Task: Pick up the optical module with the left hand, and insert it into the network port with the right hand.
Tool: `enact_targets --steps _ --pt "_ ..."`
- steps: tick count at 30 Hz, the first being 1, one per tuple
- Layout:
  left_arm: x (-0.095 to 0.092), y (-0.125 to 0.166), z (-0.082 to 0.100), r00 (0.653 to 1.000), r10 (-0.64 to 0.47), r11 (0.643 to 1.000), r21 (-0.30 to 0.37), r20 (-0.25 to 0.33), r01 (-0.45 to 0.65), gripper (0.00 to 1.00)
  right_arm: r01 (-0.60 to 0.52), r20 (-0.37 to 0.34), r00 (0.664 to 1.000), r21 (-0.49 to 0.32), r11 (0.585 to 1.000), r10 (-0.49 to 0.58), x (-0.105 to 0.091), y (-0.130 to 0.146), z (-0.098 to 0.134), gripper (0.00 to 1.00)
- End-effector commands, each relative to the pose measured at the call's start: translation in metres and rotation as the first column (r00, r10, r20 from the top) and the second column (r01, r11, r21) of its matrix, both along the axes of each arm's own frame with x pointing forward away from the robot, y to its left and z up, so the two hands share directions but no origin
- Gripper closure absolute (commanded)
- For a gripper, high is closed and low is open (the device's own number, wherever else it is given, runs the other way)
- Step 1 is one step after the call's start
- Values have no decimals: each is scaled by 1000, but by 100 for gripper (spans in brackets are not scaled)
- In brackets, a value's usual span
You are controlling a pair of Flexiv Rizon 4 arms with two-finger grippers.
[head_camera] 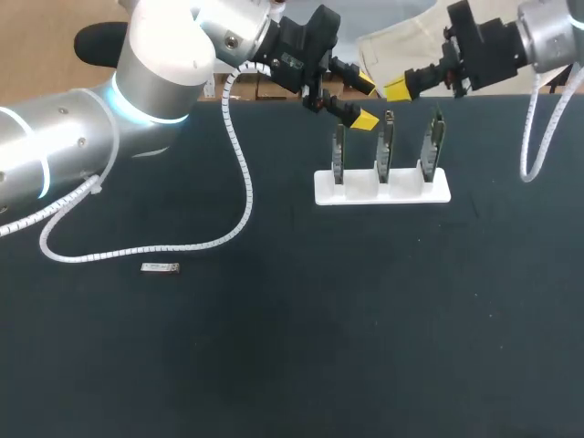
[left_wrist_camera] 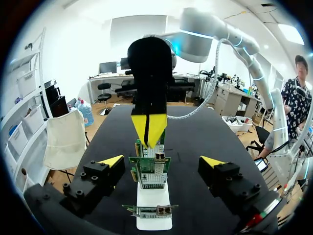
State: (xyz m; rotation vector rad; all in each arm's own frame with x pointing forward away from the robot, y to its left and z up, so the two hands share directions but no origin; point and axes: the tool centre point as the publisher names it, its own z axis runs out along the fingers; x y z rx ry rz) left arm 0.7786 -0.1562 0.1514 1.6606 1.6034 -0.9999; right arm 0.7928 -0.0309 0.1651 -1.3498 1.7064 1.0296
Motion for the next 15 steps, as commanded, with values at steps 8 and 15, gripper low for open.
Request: enact_targets --steps 8,15 --pt "0 0 0 1000 0 1000 -1 1 0 0 -60 11 998 -2 998 60 -3 -51 27 100" --pt "0 0 0 1000 0 1000 -1 1 0 0 -93 -26 995 -46 995 92 -11 -81 24 100"
